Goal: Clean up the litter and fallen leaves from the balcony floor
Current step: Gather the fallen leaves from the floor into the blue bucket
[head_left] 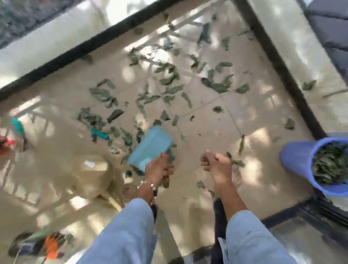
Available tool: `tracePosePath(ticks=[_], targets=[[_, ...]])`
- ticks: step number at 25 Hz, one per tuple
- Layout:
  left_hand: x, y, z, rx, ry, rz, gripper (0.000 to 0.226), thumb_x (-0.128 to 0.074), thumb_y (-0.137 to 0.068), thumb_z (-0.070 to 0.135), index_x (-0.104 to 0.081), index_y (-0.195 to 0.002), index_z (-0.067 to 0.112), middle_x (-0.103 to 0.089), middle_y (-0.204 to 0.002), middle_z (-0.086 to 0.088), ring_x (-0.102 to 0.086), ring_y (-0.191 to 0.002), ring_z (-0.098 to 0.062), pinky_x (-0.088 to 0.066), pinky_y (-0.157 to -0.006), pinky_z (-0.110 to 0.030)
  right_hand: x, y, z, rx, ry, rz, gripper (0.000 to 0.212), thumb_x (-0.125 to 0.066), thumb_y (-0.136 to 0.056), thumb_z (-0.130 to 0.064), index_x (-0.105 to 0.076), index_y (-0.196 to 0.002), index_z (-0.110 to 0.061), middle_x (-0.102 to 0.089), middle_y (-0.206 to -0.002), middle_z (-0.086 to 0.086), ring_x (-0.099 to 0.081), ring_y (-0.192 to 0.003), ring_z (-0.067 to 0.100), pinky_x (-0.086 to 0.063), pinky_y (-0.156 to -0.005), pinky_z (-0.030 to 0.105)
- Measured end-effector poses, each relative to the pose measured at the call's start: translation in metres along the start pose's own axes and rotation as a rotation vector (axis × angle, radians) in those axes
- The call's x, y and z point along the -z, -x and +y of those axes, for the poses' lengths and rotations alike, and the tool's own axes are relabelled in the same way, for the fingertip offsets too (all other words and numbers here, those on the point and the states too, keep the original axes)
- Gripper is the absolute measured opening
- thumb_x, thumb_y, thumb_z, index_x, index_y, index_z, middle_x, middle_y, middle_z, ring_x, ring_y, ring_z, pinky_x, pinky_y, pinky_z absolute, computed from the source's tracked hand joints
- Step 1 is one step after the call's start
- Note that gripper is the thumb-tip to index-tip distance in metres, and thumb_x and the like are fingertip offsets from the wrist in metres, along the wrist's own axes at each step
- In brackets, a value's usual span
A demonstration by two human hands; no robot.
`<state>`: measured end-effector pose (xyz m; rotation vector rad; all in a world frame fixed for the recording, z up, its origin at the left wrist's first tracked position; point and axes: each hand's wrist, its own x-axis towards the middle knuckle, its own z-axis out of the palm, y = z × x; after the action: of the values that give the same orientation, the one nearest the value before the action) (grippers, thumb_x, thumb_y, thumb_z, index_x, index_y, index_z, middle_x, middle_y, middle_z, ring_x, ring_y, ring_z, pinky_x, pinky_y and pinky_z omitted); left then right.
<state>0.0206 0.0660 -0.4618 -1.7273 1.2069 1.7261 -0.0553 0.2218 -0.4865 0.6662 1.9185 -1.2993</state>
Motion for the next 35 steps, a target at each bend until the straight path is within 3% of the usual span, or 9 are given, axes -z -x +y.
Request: tracePosePath(ticks=[4,8,12,20,24,26,29,32,35], targets=[[0.154,-0.029,-0.037,0.05,0.075,0.135,0.026,-0.048,-0.099,0.036,-0.061,-0.102,0.014,-0.067,-0.082,-0.005,-0.06,-0.057,-0.016,-0.041,-0.054,-0.022,-0.122,0.037,0.031,0.169,0.55,-0.21,0.029,-0.062,-0.083,-0.034,-0.066,-0.065,-0.012,-0.067,-0.064,0.004,-0.064,-0.066,0.023,-0.049,-0.066,0.033],[0.246,-0.051,-0.072,0.034,0.036,0.22,0.023,-0.05,-0.099,0.02,-0.066,-0.105,0.006,-0.07,-0.086,-0.012,-0.061,-0.062,-0.019,-0.044,-0.043,-0.019,-0.198,0.054,0.055,0.254,0.851,-0.352,0.013,-0.065,-0.087,-0.016,-0.068,-0.077,-0.008,-0.067,-0.073,0.003,-0.06,-0.072,0.019,-0.035,-0.061,0.024],[0.298,-0.077,-0.11,0.024,-0.048,0.234,0.018,-0.053,-0.096,0.018,-0.068,-0.102,0.011,-0.072,-0.099,-0.015,-0.067,-0.089,-0.031,-0.053,-0.075,-0.036,-0.259,0.063,0.067,0.282,0.948,-0.442,0.008,-0.064,-0.085,-0.006,-0.072,-0.088,-0.005,-0.072,-0.087,0.01,-0.062,-0.081,0.02,-0.036,-0.066,0.019],[0.283,-0.176,-0.187,0.11,0.068,0.2,0.019,-0.05,-0.095,0.008,-0.068,-0.101,0.013,-0.07,-0.097,-0.013,-0.063,-0.084,-0.028,-0.049,-0.075,-0.034,-0.35,-0.011,0.161,0.283,1.477,-0.841,0.041,-0.043,-0.093,-0.001,-0.052,-0.133,-0.002,-0.053,-0.136,0.017,-0.049,-0.126,0.03,-0.034,-0.102,0.026],[0.256,-0.241,-0.214,0.076,-0.042,0.179,0.029,-0.049,-0.094,0.01,-0.069,-0.113,0.018,-0.065,-0.12,-0.007,-0.06,-0.111,-0.027,-0.047,-0.1,-0.033,-0.364,-0.069,0.216,0.27,1.707,-0.679,0.043,-0.048,-0.092,-0.008,-0.041,-0.134,0.002,-0.045,-0.136,0.022,-0.045,-0.125,0.035,-0.038,-0.102,0.036],[0.248,-0.267,-0.22,0.092,0.025,0.177,0.03,-0.048,-0.094,0.01,-0.068,-0.114,0.02,-0.063,-0.123,-0.006,-0.058,-0.113,-0.025,-0.045,-0.104,-0.031,-0.369,-0.086,0.24,0.436,1.779,-0.574,0.049,-0.051,-0.09,-0.004,-0.036,-0.136,0.001,-0.041,-0.136,0.023,-0.043,-0.124,0.037,-0.038,-0.102,0.039],[0.239,-0.299,-0.231,0.121,0.113,0.194,0.029,-0.048,-0.091,0.007,-0.07,-0.105,0.02,-0.065,-0.118,-0.007,-0.061,-0.112,-0.027,-0.046,-0.102,-0.034,-0.383,-0.096,0.274,0.839,1.902,-0.696,0.058,-0.043,-0.094,-0.003,-0.024,-0.147,-0.012,-0.021,-0.149,0.021,-0.02,-0.138,0.041,-0.033,-0.107,0.049],[0.234,-0.324,-0.247,0.152,0.255,0.192,0.026,-0.053,-0.084,0.007,-0.072,-0.098,0.02,-0.068,-0.114,-0.018,-0.064,-0.107,-0.037,-0.051,-0.096,-0.049,-0.392,-0.118,0.296,0.958,2.071,-0.831,0.055,-0.036,-0.1,-0.017,-0.016,-0.149,-0.033,0.01,-0.158,0.006,0.01,-0.143,0.044,-0.021,-0.106,0.067],[0.235,-0.339,-0.255,0.275,0.444,0.222,0.022,-0.055,-0.073,0.012,-0.073,-0.065,0.021,-0.069,-0.077,-0.015,-0.064,-0.073,-0.033,-0.05,-0.072,-0.037,-0.38,-0.137,0.298,1.139,2.034,-0.849,0.043,-0.037,-0.099,-0.011,-0.036,-0.142,-0.012,-0.017,-0.153,0.017,-0.012,-0.139,0.048,-0.038,-0.1,0.062]])
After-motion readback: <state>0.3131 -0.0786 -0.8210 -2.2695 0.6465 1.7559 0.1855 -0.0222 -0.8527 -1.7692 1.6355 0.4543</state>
